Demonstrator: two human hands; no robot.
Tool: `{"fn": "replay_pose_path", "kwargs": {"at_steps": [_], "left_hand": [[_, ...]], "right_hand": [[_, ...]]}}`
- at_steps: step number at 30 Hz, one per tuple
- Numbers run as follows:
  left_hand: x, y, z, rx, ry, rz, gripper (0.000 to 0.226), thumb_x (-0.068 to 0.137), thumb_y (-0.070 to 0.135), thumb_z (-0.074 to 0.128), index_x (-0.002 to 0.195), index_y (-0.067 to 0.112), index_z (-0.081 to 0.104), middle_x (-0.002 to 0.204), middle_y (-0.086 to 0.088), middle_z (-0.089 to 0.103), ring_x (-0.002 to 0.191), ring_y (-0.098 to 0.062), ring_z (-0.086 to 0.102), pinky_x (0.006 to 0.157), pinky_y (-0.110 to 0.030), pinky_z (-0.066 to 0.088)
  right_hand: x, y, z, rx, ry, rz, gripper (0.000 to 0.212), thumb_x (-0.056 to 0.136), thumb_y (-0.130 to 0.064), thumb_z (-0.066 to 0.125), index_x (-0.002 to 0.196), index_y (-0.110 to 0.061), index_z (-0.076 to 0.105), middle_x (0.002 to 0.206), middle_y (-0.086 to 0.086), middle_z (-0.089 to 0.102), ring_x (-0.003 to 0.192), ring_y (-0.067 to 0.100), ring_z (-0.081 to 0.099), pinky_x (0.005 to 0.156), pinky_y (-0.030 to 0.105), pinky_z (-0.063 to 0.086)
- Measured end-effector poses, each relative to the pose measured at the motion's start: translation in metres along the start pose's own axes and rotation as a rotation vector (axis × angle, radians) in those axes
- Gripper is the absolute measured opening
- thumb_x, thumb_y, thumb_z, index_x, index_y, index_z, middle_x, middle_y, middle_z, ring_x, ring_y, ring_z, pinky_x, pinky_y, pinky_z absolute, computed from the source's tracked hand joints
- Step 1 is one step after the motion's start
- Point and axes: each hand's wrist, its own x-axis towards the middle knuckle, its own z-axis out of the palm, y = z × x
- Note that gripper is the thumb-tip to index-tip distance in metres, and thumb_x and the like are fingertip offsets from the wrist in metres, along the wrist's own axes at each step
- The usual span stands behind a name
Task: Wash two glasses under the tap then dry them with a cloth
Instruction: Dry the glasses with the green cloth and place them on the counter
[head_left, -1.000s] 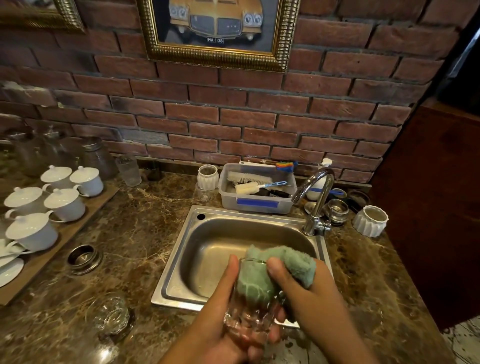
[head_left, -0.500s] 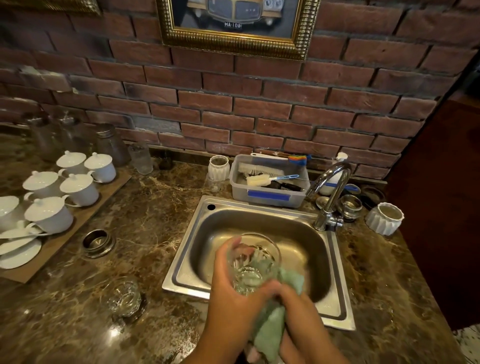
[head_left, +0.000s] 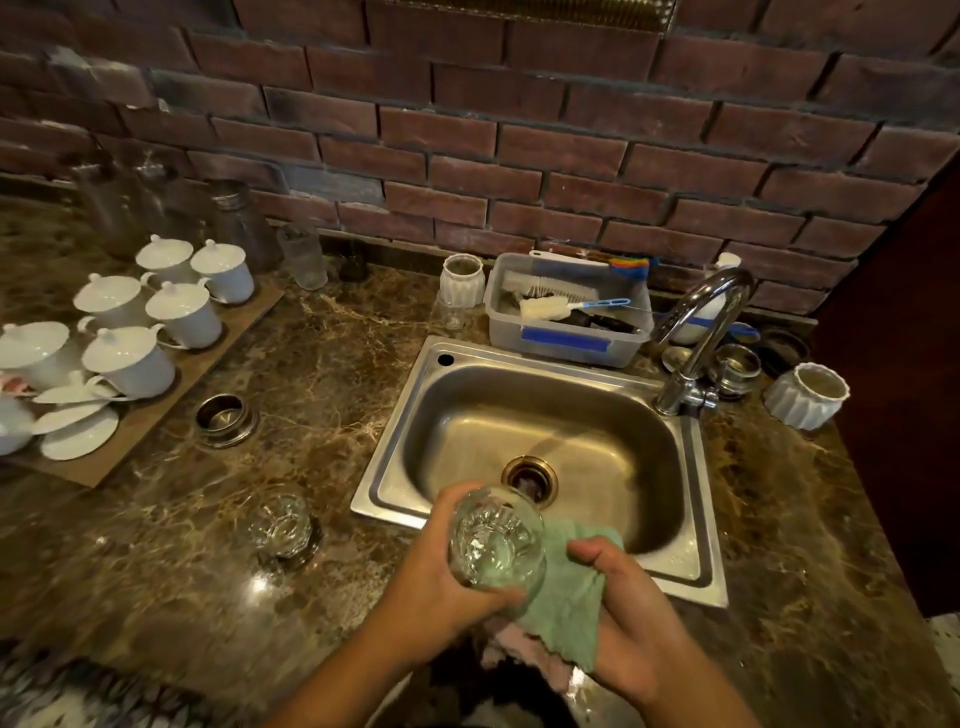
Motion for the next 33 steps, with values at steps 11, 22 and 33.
{"fn": "replay_pose_path", "kwargs": {"at_steps": [11, 22, 33], "left_hand": [[0.009, -0.082, -0.046, 0.063, 0.202, -0.218, 0.085, 0.066, 0.006, 0.092, 0.135, 0.022, 0.045, 0.129, 0.004, 0.057, 0.119, -0.009, 0.056, 0.093, -0.009, 0.045], [0.004, -0.126, -0.07, 0.083, 0.319, -0.31, 0.081, 0.066, 0.004, 0.091, 0.13, 0.03, 0.048, 0.134, 0.006, 0.055, 0.131, -0.019, 0.048, 0.118, -0.041, 0.034], [-0.028, -0.099, -0.063, 0.459, 0.309, -0.235, 0.105, 0.081, 0.024, 0.082, 0.158, 0.031, 0.011, 0.163, 0.011, 0.014, 0.146, -0.009, 0.017, 0.121, -0.042, 0.024]], "right_hand": [[0.023, 0.015, -0.041, -0.017, -0.038, 0.034, 0.107, 0.045, -0.001, 0.089, 0.144, -0.004, 0.047, 0.142, 0.031, 0.052, 0.133, 0.047, 0.049, 0.098, 0.059, 0.051], [0.033, 0.016, -0.053, -0.047, -0.013, 0.027, 0.106, 0.044, -0.003, 0.088, 0.143, -0.007, 0.047, 0.14, 0.032, 0.053, 0.13, 0.051, 0.051, 0.107, 0.06, 0.042], [0.041, 0.015, -0.06, -0.354, 0.072, 0.05, 0.071, 0.066, -0.006, 0.067, 0.135, 0.0, 0.051, 0.13, 0.033, 0.059, 0.112, 0.048, 0.058, 0.108, 0.061, 0.038]]}}
